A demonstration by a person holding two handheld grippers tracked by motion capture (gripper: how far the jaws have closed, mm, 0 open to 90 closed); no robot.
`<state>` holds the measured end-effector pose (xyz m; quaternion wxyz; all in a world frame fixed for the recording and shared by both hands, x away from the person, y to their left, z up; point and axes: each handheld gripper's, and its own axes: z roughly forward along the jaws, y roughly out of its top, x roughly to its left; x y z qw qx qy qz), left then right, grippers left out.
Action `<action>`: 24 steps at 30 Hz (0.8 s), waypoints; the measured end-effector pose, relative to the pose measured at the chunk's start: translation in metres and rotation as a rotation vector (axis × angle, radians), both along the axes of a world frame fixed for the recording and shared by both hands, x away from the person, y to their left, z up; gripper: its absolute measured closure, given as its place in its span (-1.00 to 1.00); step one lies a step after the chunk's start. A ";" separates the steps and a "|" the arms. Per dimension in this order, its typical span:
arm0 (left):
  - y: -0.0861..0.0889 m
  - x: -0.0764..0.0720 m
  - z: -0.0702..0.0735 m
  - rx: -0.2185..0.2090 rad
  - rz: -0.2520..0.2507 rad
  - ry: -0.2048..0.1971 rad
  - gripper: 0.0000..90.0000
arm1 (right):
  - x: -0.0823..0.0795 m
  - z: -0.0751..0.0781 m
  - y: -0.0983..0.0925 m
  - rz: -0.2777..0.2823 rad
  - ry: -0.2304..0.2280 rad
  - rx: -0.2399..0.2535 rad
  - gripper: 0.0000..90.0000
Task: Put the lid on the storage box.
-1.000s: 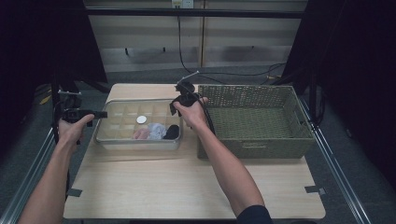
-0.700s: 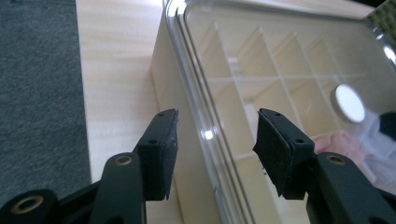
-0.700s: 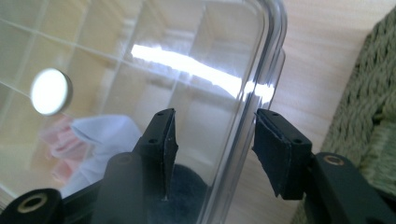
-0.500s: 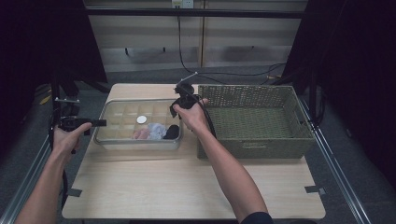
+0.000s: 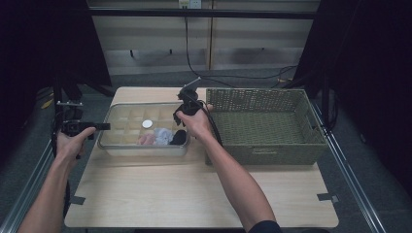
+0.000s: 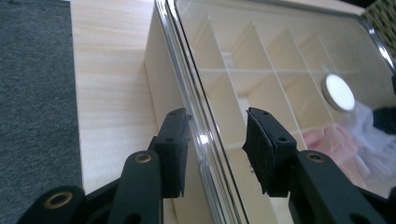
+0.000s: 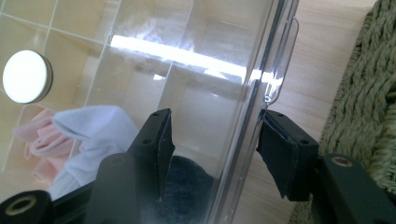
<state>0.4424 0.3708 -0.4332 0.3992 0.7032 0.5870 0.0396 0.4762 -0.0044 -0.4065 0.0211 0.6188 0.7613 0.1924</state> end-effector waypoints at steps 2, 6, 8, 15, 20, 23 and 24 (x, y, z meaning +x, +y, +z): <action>-0.001 0.003 0.000 0.007 0.008 -0.005 0.33 | 0.001 0.000 0.001 0.005 0.002 -0.002 -0.03; -0.001 0.006 0.001 -0.001 0.020 0.000 0.37 | 0.001 0.001 -0.001 -0.002 -0.004 0.009 -0.02; 0.001 0.007 0.000 -0.001 0.013 0.000 0.37 | 0.002 0.001 -0.002 0.002 0.000 0.019 0.00; 0.001 0.011 -0.001 -0.021 0.022 -0.001 0.36 | 0.003 0.000 -0.002 0.009 0.002 0.022 -0.04; -0.001 0.009 -0.002 -0.014 0.016 -0.007 0.32 | 0.004 0.001 -0.005 -0.011 -0.034 0.032 0.01; 0.001 0.011 -0.002 -0.017 0.010 -0.002 0.31 | 0.006 -0.001 -0.005 0.002 -0.005 0.041 -0.02; 0.000 0.011 -0.002 -0.018 0.010 -0.004 0.31 | 0.005 0.000 -0.004 0.004 -0.006 0.033 -0.03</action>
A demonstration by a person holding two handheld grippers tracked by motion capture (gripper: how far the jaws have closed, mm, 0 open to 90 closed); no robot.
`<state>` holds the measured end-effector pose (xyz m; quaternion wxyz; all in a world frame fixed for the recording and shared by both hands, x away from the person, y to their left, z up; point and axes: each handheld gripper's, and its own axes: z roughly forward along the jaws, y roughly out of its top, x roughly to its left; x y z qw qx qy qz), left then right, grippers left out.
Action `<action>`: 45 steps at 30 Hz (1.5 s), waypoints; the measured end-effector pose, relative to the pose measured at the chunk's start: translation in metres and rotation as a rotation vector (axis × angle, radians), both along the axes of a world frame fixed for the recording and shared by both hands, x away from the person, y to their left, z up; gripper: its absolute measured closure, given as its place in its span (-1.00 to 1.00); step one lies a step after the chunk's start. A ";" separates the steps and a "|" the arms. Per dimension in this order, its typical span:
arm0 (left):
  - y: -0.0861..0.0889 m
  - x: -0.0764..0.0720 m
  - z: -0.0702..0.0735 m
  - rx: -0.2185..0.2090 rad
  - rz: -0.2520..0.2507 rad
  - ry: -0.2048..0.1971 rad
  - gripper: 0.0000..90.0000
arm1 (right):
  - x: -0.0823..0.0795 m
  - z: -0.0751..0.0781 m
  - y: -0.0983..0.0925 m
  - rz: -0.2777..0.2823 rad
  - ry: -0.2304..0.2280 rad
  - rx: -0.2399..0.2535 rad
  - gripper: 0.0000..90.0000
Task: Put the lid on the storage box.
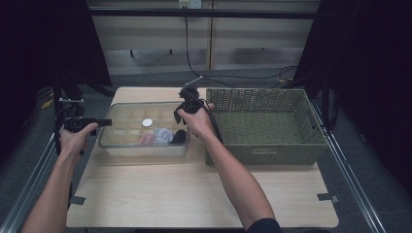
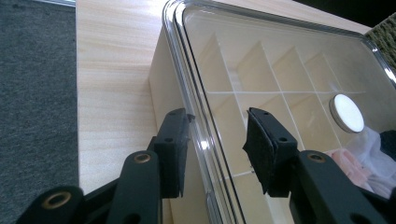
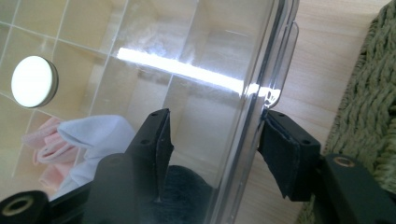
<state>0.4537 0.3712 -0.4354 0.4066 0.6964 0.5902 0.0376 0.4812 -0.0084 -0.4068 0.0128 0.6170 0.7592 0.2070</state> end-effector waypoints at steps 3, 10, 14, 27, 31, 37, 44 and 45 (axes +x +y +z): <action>-0.002 0.001 -0.001 -0.004 -0.002 0.005 0.24 | 0.000 -0.001 0.001 0.009 -0.002 0.001 -0.10; -0.001 -0.003 0.001 0.001 -0.013 -0.011 -0.01 | 0.001 0.003 -0.008 0.019 -0.006 0.044 -0.34; 0.006 -0.006 0.005 0.002 0.019 -0.025 -0.14 | 0.000 0.012 -0.018 0.010 -0.049 0.084 -0.36; 0.004 -0.024 0.017 0.042 -0.013 -0.053 -0.14 | -0.017 0.019 -0.036 0.080 -0.146 0.178 -0.37; 0.002 -0.032 0.018 0.044 -0.024 -0.068 -0.11 | -0.025 0.022 -0.042 0.101 -0.184 0.209 -0.40; 0.003 -0.044 0.018 0.044 -0.023 -0.069 -0.13 | -0.038 0.022 -0.052 0.112 -0.213 0.229 -0.42; -0.003 -0.060 0.022 0.055 -0.053 -0.087 -0.15 | -0.057 0.027 -0.058 0.163 -0.270 0.243 -0.45; -0.004 -0.062 0.023 0.061 -0.058 -0.091 -0.16 | -0.059 0.027 -0.059 0.162 -0.272 0.245 -0.45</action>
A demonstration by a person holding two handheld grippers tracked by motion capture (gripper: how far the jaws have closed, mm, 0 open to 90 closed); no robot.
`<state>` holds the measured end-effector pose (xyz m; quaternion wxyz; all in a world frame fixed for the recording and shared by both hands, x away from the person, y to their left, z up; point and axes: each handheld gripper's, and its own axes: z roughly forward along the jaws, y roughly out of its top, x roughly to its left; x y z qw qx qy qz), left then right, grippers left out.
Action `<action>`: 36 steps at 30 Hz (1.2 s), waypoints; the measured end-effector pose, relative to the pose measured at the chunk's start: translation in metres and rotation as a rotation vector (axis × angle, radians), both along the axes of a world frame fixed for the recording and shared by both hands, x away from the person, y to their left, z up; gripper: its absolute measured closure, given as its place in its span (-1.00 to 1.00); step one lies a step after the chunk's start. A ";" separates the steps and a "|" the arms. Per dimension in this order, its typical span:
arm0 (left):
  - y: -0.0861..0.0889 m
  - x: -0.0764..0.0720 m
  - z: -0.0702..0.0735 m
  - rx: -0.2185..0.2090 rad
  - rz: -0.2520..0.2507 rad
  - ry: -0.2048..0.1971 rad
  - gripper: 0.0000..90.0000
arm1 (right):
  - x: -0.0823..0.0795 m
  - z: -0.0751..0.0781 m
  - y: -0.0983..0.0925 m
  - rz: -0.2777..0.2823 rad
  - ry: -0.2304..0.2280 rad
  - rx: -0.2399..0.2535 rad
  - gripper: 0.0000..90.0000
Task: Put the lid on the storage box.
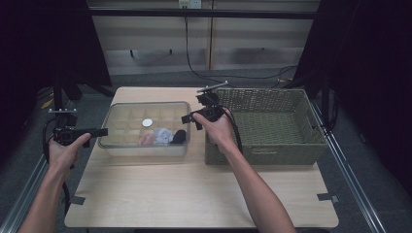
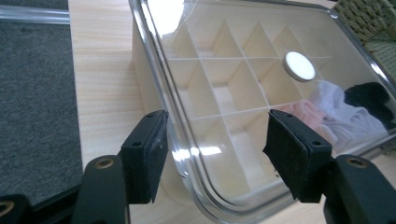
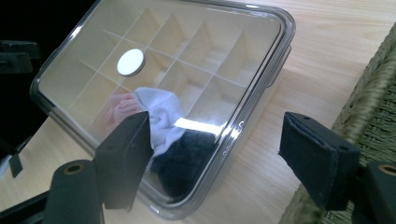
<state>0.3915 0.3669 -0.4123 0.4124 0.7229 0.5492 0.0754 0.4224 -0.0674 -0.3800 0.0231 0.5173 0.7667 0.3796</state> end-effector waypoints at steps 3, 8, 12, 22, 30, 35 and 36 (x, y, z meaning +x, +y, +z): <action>-0.005 -0.009 0.002 0.006 -0.023 -0.020 -0.16 | -0.006 0.000 -0.004 0.013 -0.029 0.009 -0.41; -0.007 -0.024 0.007 0.011 -0.031 -0.042 -0.15 | -0.017 0.001 -0.010 0.017 -0.046 0.026 -0.38; -0.009 -0.035 0.008 0.012 -0.038 -0.059 -0.16 | -0.026 0.000 -0.017 0.023 -0.062 0.043 -0.35; -0.019 -0.061 0.006 0.013 -0.039 -0.088 -0.22 | -0.048 0.003 -0.032 0.039 -0.111 0.067 -0.30; -0.032 -0.079 0.008 0.025 -0.082 -0.115 -0.22 | -0.072 0.009 -0.052 0.026 -0.155 0.072 -0.24; -0.038 -0.085 -0.002 0.008 -0.090 -0.102 -0.22 | -0.086 0.006 -0.069 0.001 -0.150 0.082 -0.21; -0.039 -0.087 -0.003 0.013 -0.087 -0.100 -0.21 | -0.089 0.005 -0.072 0.002 -0.151 0.084 -0.20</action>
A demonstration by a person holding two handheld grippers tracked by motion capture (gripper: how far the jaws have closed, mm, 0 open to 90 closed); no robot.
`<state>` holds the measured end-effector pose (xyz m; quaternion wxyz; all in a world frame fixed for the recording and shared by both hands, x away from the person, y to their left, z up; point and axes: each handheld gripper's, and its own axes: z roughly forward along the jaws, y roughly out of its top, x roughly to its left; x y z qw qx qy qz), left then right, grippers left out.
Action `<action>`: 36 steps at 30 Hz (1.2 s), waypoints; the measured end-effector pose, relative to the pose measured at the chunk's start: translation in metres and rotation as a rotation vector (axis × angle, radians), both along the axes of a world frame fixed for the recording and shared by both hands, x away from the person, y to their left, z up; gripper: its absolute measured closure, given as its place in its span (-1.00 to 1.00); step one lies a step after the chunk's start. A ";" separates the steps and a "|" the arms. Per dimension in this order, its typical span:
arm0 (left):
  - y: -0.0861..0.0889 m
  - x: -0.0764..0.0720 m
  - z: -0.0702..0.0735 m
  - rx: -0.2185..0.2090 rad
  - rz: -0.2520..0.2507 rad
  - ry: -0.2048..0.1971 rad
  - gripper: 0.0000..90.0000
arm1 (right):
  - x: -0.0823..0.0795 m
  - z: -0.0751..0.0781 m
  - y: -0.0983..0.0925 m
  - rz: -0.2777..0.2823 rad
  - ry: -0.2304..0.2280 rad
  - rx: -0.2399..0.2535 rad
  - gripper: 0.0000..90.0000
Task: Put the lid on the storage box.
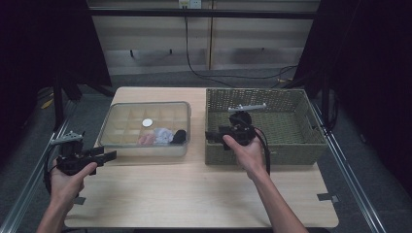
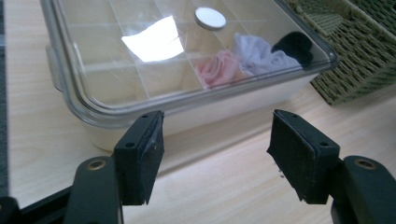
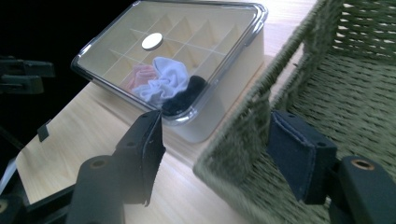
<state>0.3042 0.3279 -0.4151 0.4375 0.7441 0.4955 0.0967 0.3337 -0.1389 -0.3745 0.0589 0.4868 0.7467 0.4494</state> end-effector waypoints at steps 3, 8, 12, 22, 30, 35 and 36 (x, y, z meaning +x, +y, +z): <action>-0.005 -0.005 -0.002 -0.012 -0.003 0.003 -0.21 | -0.010 -0.002 -0.008 -0.011 -0.009 -0.001 -0.19; -0.019 -0.015 -0.003 -0.005 -0.025 0.011 -0.21 | -0.028 -0.004 -0.019 -0.021 -0.025 0.007 -0.20; -0.033 -0.026 -0.004 -0.006 -0.042 -0.006 -0.24 | -0.043 -0.007 -0.026 -0.018 -0.034 -0.013 -0.21; -0.057 -0.042 -0.020 0.041 -0.086 0.010 -0.34 | -0.083 -0.027 -0.053 -0.051 -0.012 -0.017 -0.25; -0.067 -0.053 -0.034 0.038 -0.108 0.029 -0.37 | -0.111 -0.053 -0.078 -0.093 0.003 -0.053 -0.26; -0.077 -0.058 -0.040 0.067 -0.128 0.001 -0.40 | -0.117 -0.069 -0.092 -0.146 0.009 0.008 -0.30; -0.079 -0.059 -0.043 0.063 -0.130 0.005 -0.41 | -0.118 -0.070 -0.094 -0.151 0.004 0.002 -0.31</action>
